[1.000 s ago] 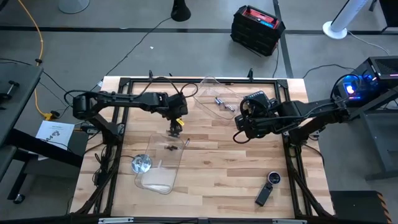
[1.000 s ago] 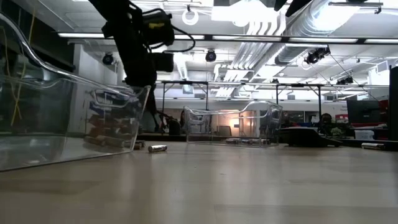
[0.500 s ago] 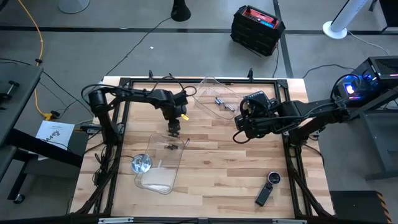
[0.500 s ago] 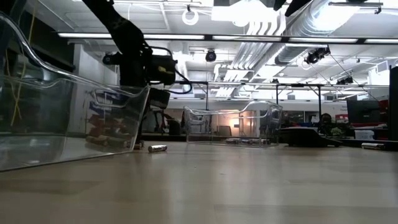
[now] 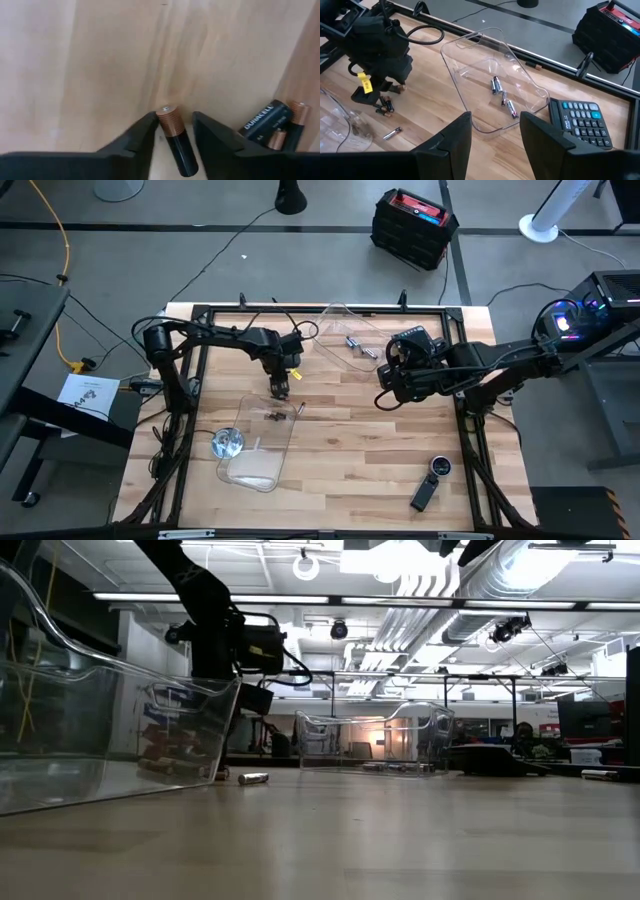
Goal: Sort batteries
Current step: Put the black battery into the bottom transparent bin
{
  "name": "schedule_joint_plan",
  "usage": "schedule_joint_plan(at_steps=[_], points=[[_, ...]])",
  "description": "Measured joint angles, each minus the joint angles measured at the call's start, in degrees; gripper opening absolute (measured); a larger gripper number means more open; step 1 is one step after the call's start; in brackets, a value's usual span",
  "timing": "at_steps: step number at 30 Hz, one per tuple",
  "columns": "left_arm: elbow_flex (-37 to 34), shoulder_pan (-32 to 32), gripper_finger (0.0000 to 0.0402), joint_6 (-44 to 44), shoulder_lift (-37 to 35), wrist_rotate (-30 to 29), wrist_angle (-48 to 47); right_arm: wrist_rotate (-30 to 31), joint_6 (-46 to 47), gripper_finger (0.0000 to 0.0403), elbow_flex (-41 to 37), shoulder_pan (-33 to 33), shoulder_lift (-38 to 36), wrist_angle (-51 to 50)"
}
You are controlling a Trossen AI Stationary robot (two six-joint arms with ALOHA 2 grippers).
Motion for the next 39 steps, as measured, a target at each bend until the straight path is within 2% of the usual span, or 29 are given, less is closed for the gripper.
schedule_joint_plan(at_steps=[3, 4, 8, 13, 16, 20, 23, 27, 33, 39], points=[[-0.03, 0.09, 0.0038, -1.32, -0.08, -0.54, -0.05, 0.40, -0.04, 0.0161, 0.00, 0.00, 0.00, -0.05], [-0.03, 0.09, 0.0029, -1.47, -0.36, -0.51, -0.19, 0.46, -0.04, 0.0161, 0.00, 0.00, 0.00, -0.05], [1.06, 0.19, 0.0029, -1.42, -2.68, -0.97, -1.99, 0.50, -0.09, 0.0161, 0.00, 0.00, 0.00, -0.08], [4.57, 0.66, 0.0028, 2.16, -9.68, 0.38, -4.55, 0.72, -0.05, 0.0161, 0.00, -0.01, 0.00, -0.08], [5.26, 0.65, 0.0028, 4.07, -16.79, 9.53, -6.09, 0.72, -0.02, 0.0161, 0.00, 0.00, 0.00, -0.08], [5.31, -0.55, 0.0028, 3.49, -27.10, 30.37, -11.18, 0.72, -0.08, 0.0161, 0.00, 0.00, 0.00, -0.07], [5.31, -2.55, 0.0028, -1.11, -34.44, 41.99, -14.05, 0.73, -0.11, 0.0161, 0.00, -0.01, 0.00, -0.08], [3.46, -6.79, 0.0028, -11.47, -42.96, 50.96, -12.24, 0.72, -0.15, 0.0161, 0.00, 0.00, 0.00, -0.08], [-2.57, -13.33, 0.0031, -31.68, -52.52, 51.92, 0.54, 0.75, -1.48, 0.0161, 0.00, 0.00, 0.00, -0.06], [-9.92, -17.99, 0.0031, -47.21, -57.40, 48.56, 16.99, 0.92, -2.14, 0.0161, 0.00, 0.00, 0.00, -0.08]])
